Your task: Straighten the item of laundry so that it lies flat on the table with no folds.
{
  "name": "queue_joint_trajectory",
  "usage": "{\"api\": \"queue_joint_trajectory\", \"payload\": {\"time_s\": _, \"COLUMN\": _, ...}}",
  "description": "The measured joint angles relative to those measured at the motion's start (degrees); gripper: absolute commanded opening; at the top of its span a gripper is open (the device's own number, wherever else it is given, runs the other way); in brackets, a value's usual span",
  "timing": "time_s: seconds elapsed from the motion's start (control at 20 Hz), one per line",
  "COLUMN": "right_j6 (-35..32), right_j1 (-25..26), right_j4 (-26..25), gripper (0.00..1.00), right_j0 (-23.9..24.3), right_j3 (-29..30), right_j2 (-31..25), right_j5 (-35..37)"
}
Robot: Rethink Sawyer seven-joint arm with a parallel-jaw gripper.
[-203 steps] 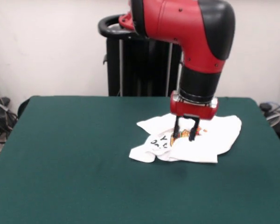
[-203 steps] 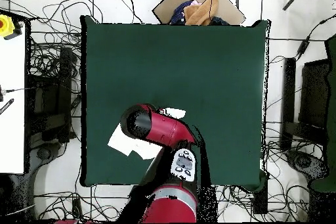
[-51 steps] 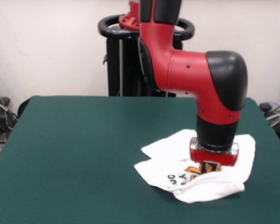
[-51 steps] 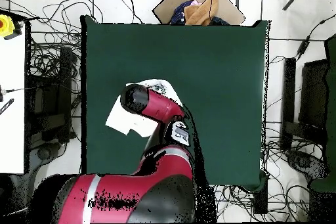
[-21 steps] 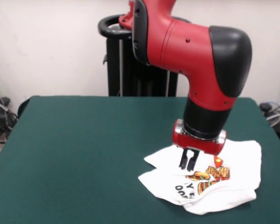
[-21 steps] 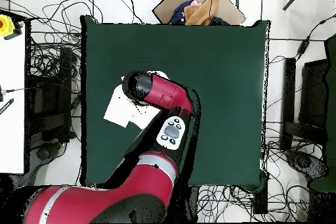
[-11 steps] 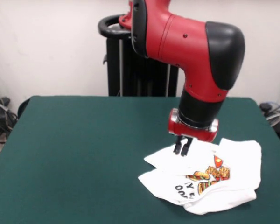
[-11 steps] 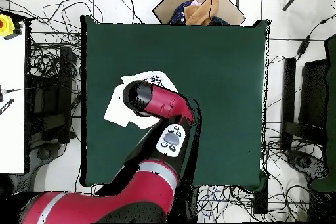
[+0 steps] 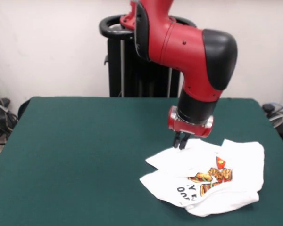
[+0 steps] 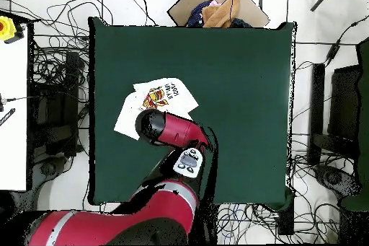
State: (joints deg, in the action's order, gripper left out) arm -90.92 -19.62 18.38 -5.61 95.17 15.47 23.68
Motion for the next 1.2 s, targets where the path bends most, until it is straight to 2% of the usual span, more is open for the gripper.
{"api": "queue_joint_trajectory", "payload": {"time_s": 0.15, "right_j6": 0.0, "right_j1": 1.8, "right_j4": -1.28, "gripper": 0.0, "right_j0": 1.15, "right_j3": 1.45, "right_j2": -2.18, "right_j5": -8.6}}
{"api": "queue_joint_trajectory", "payload": {"time_s": 0.35, "right_j6": 0.0, "right_j1": 0.68, "right_j4": -3.01, "gripper": 0.0, "right_j0": 2.05, "right_j3": 3.26, "right_j2": -3.37, "right_j5": -12.48}}
{"api": "queue_joint_trajectory", "payload": {"time_s": 0.95, "right_j6": 0.0, "right_j1": 0.37, "right_j4": -4.71, "gripper": 0.0, "right_j0": 1.74, "right_j3": 3.65, "right_j2": -3.12, "right_j5": -13.18}}
{"api": "queue_joint_trajectory", "payload": {"time_s": 1.2, "right_j6": 0.0, "right_j1": -0.22, "right_j4": -9.84, "gripper": 0.0, "right_j0": 2.46, "right_j3": 5.19, "right_j2": -0.79, "right_j5": -13.18}}
